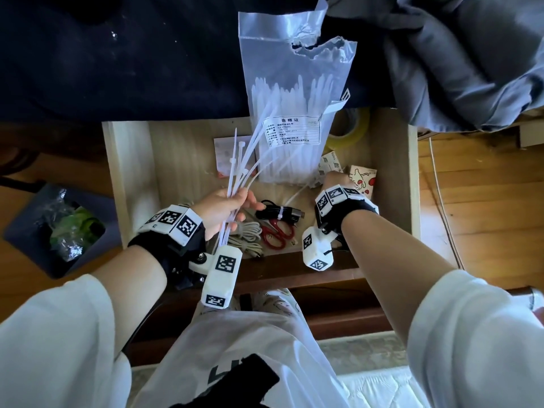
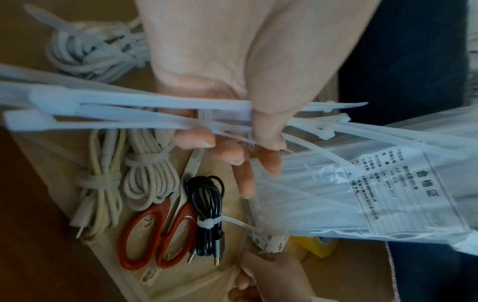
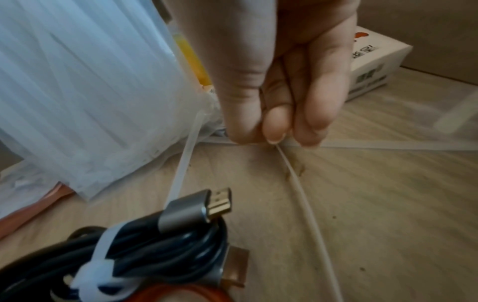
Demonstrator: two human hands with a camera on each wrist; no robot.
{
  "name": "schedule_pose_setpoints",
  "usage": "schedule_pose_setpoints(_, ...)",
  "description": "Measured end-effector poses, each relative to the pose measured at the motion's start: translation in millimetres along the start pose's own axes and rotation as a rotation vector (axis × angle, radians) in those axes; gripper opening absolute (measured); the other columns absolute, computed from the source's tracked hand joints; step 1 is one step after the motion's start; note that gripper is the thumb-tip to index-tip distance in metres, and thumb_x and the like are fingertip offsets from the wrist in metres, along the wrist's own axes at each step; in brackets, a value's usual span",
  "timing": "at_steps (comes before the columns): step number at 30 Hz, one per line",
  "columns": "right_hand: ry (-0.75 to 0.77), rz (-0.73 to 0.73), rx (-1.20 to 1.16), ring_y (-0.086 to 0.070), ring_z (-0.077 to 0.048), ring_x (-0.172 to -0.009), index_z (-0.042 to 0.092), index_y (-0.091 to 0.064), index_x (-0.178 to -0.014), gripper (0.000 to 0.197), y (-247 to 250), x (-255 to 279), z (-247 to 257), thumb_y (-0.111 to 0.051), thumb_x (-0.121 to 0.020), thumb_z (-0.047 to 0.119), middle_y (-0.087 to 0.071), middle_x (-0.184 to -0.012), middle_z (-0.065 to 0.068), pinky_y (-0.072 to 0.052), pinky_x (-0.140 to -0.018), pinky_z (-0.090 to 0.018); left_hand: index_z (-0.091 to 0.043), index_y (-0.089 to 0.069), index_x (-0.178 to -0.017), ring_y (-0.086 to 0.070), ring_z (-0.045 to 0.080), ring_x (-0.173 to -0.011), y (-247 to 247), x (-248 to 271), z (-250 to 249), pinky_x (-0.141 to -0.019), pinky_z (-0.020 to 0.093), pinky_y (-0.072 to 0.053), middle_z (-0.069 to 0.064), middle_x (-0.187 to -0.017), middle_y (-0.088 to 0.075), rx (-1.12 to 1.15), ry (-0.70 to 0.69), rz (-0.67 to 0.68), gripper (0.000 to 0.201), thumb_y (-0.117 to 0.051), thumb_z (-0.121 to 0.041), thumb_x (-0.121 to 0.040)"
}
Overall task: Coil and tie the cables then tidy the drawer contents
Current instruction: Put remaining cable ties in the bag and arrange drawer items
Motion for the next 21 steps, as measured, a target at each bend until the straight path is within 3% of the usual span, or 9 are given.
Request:
schedule_pose_setpoints(4, -0.053, 0.030, -0.096, -0.053, -0.032, -0.116, 0.001, -0.052, -0.121, 0.036, -1, -3, -3, -0.054, -0.093, 0.024, -0.056, -0.125, -0.017, -0.043, -0.082, -0.034, -0.014, -0.053, -0.079, -0.040, 0.009, -0.051, 0, -1, -2, -0.042, 0.016, -0.034, 0.002, -0.087, -0.071, 0.002, 0.002, 0.002, 0.027, -0.039, -0.022, -0.101)
schedule_pose_setpoints(7, -0.051, 0.015, -0.064, -0.053, -0.032, -0.117, 0.000, -0.051, -0.121, 0.032, -5, -6, -4, -0.052, -0.094, 0.016, -0.055, -0.125, -0.018, -0.045, -0.090, -0.036, -0.014, -0.053, -0.078, -0.040, 0.010, -0.053, -1, -1, -1, -0.044, 0.017, -0.034, 0.000, -0.084, -0.072, 0.005, 0.006, 0.005, 0.027, -0.040, -0.023, -0.100)
schedule_pose_setpoints(12, -0.014, 0.007, -0.106, -0.055, -0.031, -0.114, 0.001, -0.053, -0.120, 0.031, -3, -2, -6, -0.056, -0.092, 0.015, -0.057, -0.121, -0.016, -0.046, -0.089, -0.035, -0.014, -0.053, -0.079, -0.040, 0.009, -0.053, -3, 1, -1, -0.045, 0.018, -0.033, -0.001, -0.080, -0.072, 0.015, 0.011, 0.005, 0.027, -0.040, -0.022, -0.101)
schedule_pose_setpoints(14, 0.022, 0.035, -0.236, -0.059, -0.028, -0.099, 0.011, -0.056, -0.109, 0.023, -6, -2, -12, -0.062, -0.088, 0.019, -0.060, -0.106, -0.010, -0.048, -0.085, -0.035, -0.013, -0.053, -0.079, -0.040, 0.009, -0.052, -4, 3, -2, -0.044, 0.018, -0.033, -0.001, -0.079, -0.072, 0.022, 0.014, 0.007, 0.027, -0.040, -0.022, -0.101)
schedule_pose_setpoints(15, 0.038, 0.094, -0.413, -0.059, -0.024, -0.084, 0.015, -0.055, -0.093, 0.011, -8, 2, -15, -0.063, -0.087, 0.019, -0.059, -0.090, -0.006, -0.051, -0.077, -0.035, -0.013, -0.053, -0.079, -0.041, 0.009, -0.052, -5, 5, -2, -0.043, 0.018, -0.034, 0.000, -0.078, -0.072, 0.033, 0.016, 0.012, 0.027, -0.040, -0.022, -0.101)
schedule_pose_setpoints(17, 0.033, 0.305, -0.689, -0.049, -0.013, -0.046, 0.015, -0.046, -0.063, 0.028, -13, 15, -20, -0.055, -0.089, 0.011, -0.051, -0.053, 0.000, -0.045, -0.045, -0.021, -0.012, -0.053, -0.078, -0.042, 0.010, -0.050, -9, 7, -4, -0.041, 0.019, -0.034, 0.001, -0.077, -0.072, 0.061, 0.017, 0.025, 0.027, -0.040, -0.021, -0.100)
schedule_pose_setpoints(18, 0.045, 0.379, -0.760, -0.041, -0.010, -0.036, 0.015, -0.046, -0.053, 0.038, -12, 23, -21, -0.052, -0.090, 0.008, -0.045, -0.040, 0.003, -0.035, -0.040, -0.015, -0.012, -0.053, -0.077, -0.043, 0.010, -0.048, -11, 9, -6, -0.041, 0.019, -0.034, 0.002, -0.077, -0.073, 0.070, 0.014, 0.033, 0.028, -0.040, -0.021, -0.101)
schedule_pose_setpoints(19, 0.076, 0.403, -0.795, -0.038, -0.011, -0.038, 0.014, -0.049, -0.047, 0.043, -8, 30, -21, -0.055, -0.088, 0.007, -0.043, -0.036, 0.003, -0.034, -0.045, -0.016, -0.011, -0.052, -0.076, -0.045, 0.010, -0.047, -15, 12, -10, -0.042, 0.019, -0.035, 0.003, -0.077, -0.073, 0.079, 0.011, 0.042, 0.029, -0.040, -0.022, -0.101)
schedule_pose_setpoints(21, 0.163, 0.396, -0.880, -0.042, -0.018, -0.052, 0.009, -0.063, -0.053, 0.027, 4, 48, -15, -0.069, -0.079, 0.008, -0.051, -0.042, 0.001, -0.038, -0.065, -0.031, -0.011, -0.049, -0.072, -0.055, 0.010, -0.050, -23, 18, -19, -0.046, 0.020, -0.040, 0.003, -0.078, -0.073, 0.063, -0.011, 0.066, 0.032, -0.040, -0.023, -0.101)
Point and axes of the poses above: each hand's wrist, its own x-axis away from the middle knuckle, its own y-axis out of the back of the hand, z = x × y, the point moved 6 cm from there along -x, towards the middle knuckle
